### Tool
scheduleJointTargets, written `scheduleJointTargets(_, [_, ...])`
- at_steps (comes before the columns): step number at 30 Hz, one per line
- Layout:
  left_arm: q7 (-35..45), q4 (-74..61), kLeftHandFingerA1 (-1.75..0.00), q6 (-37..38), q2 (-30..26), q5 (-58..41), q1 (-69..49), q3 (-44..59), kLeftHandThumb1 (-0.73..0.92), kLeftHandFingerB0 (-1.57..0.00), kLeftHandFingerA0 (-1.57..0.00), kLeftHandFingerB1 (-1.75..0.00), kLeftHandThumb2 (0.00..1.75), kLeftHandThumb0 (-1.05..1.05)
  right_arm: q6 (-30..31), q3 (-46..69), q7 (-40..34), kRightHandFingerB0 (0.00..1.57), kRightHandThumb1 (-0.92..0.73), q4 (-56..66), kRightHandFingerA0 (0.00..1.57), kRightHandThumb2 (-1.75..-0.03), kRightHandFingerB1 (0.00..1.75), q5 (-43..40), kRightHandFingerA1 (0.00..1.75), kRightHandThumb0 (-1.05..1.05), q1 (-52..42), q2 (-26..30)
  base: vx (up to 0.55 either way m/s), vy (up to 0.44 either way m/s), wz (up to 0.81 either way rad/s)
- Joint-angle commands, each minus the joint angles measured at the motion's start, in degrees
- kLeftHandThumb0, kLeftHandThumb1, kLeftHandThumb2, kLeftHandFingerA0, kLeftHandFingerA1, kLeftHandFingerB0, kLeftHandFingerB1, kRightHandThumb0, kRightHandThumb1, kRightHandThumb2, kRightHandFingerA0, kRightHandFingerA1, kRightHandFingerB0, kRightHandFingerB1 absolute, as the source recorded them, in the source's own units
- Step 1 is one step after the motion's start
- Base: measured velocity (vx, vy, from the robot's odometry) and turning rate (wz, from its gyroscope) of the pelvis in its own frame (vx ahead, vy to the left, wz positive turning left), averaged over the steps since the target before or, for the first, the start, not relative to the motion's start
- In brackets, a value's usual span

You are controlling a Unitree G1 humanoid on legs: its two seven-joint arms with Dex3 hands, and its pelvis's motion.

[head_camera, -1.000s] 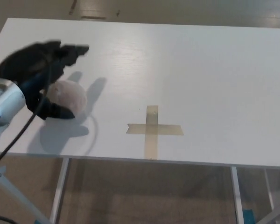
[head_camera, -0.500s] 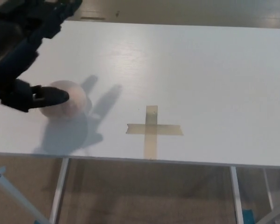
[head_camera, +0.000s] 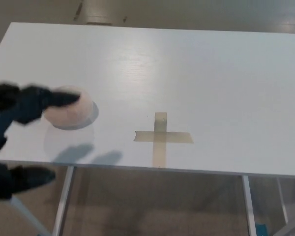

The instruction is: Use the left hand to take the pink dumpling toy on a person's hand and put it on the desk.

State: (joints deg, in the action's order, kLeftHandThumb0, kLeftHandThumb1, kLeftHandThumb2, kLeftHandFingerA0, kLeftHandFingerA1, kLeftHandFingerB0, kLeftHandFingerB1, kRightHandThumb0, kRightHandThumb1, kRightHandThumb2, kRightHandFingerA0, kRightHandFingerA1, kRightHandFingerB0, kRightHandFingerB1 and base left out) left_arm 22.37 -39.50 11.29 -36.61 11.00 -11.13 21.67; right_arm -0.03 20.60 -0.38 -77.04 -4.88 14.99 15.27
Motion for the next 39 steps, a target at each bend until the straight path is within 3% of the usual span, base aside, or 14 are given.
scheduleJointTargets(1, [19.2, -9.7, -0.71, 7.7, 4.0, -40.5, -33.9, 6.4, 0.51, -0.61, -0.79, -0.61, 0.88, -0.53, -0.3, -1.8, -1.0, 0.57, -0.61, -0.6, 0.68, -0.58, 0.43, 2.0, 0.48, -0.32, -4.0, -0.7, 0.0, 0.0, 0.0])
scheduleJointTargets(5, [20.6, -6.4, -0.71, 9.3, 4.5, -38.9, -37.4, 4.3, 0.52, -0.58, -0.8, -0.59, 0.88, -0.54, -0.4, -1.9, -0.7, 0.57, -0.62, -0.6, 0.67, -0.58, 0.43, 2.0, 0.47, -0.32, -4.5, -0.9, 0.0, 0.0, 0.0])
scheduleJointTargets(10, [15.3, 6.5, -0.72, 9.6, 5.4, -21.0, -36.5, -3.9, 0.54, -0.55, -0.83, -0.57, 0.89, -0.54, -0.5, -1.9, -1.0, 0.6, -0.61, -0.6, 0.7, -0.57, 0.44, 1.7, 0.48, -0.32, -5.4, -1.0, 0.0, 0.0, 0.0])
scheduleJointTargets(11, [10.4, 13.8, -0.72, 8.8, 6.2, -10.7, -33.3, -7.7, 0.54, -0.55, -0.84, -0.57, 0.9, -0.55, -0.6, -2.2, -1.1, 0.59, -0.61, -0.5, 0.7, -0.57, 0.44, 1.8, 0.48, -0.32, -5.8, -1.0, 0.0, 0.0, 0.0])
scheduleJointTargets(15, [3.0, 31.3, -0.7, 4.2, 7.3, 1.3, -23.3, -14.5, 0.52, -0.53, -0.78, -0.57, 0.92, -0.48, -1.0, -2.6, -1.2, 0.58, -0.61, -0.5, 0.7, -0.57, 0.43, 2.0, 0.48, -0.32, -6.5, -0.9, 0.0, 0.0, 0.0])
scheduleJointTargets(16, [1.6, 36.9, -0.5, 1.8, 7.3, 3.3, -19.9, -16.2, 0.6, -0.51, -0.7, -0.4, 0.62, -0.53, -1.1, -2.8, -1.2, 0.59, -0.62, -0.4, 0.7, -0.58, 0.44, 2.1, 0.48, -0.32, -6.7, -1.0, 0.0, 0.0, 0.0])
scheduleJointTargets(18, [-0.3, 44.8, -0.5, -1.3, 7.3, 6.0, -15.0, -18.6, 0.6, -0.51, -0.7, -0.4, 0.62, -0.53, -1.2, -3.1, -1.2, 0.59, -0.62, -0.4, 0.7, -0.58, 0.44, 2.2, 0.48, -0.32, -7.0, -1.2, 0.0, 0.0, 0.0])
scheduleJointTargets(19, [-1.5, 50.3, -0.56, -3.4, 7.7, 7.2, -11.5, -19.9, 0.55, -0.39, -0.58, -0.47, 0.81, -0.51, -1.3, -3.2, -1.2, 0.59, -0.61, -0.4, 0.7, -0.57, 0.44, 2.2, 0.48, -0.34, -7.1, -1.2, 0.0, 0.0, 0.0])
scheduleJointTargets(22, [-6.9, 69.0, -0.56, -10.6, 11.0, 6.7, -0.2, -20.9, 0.54, -0.39, -0.58, -0.47, 0.79, -0.48, -1.6, -3.2, -1.0, 0.59, -0.61, -0.4, 0.7, -0.58, 0.44, 2.1, 0.48, -0.37, -7.7, -1.4, 0.0, 0.0, 0.0])
scheduleJointTargets(28, [-18.2, 88.4, -0.54, -9.8, 12.6, 6.1, 7.0, -19.7, 0.52, -0.4, -0.55, -0.47, 0.79, -0.47, -1.6, -3.2, -1.1, 0.6, -0.61, -0.3, 0.71, -0.57, 0.44, 1.9, 0.48, -0.33, -7.2, -1.5, 0.0, 0.0, 0.0])
scheduleJointTargets(30, [-17.7, 93.2, -0.42, -10.1, 11.0, 6.6, 8.3, -20.6, 0.62, -0.45, -0.6, -0.36, 0.59, -0.43, -1.7, -3.4, -1.4, 0.59, -0.62, -0.3, 0.72, -0.57, 0.44, 2.1, 0.48, -0.34, -7.0, -1.5, 0.0, 0.0, 0.0])
scheduleJointTargets(36, [-16.1, 98.6, -0.53, -9.3, 10.6, 3.0, 10.8, -18.7, 0.64, -0.45, -0.7, -0.36, 0.6, -0.43, -1.5, -3.4, -1.4, 0.58, -0.62, -0.2, 0.72, -0.57, 0.43, 2.1, 0.48, -0.34, -6.4, -1.3, 0.0, 0.0, 0.0])
scheduleJointTargets(37, [-15.6, 99.6, -0.68, -8.6, 10.5, 1.9, 11.1, -18.2, 0.55, -0.41, -0.67, -0.49, 0.83, -0.5, -1.4, -3.3, -1.5, 0.58, -0.62, -0.2, 0.72, -0.57, 0.43, 2.0, 0.48, -0.34, -6.1, -1.3, 0.0, 0.0, 0.0])
scheduleJointTargets(39, [-15.1, 100.5, -0.68, -7.9, 10.7, 1.0, 11.5, -18.1, 0.55, -0.41, -0.68, -0.49, 0.83, -0.49, -1.2, -3.2, -1.5, 0.59, -0.62, -0.2, 0.72, -0.57, 0.43, 2.0, 0.48, -0.34, -5.7, -1.2, 0.0, 0.0, 0.0])
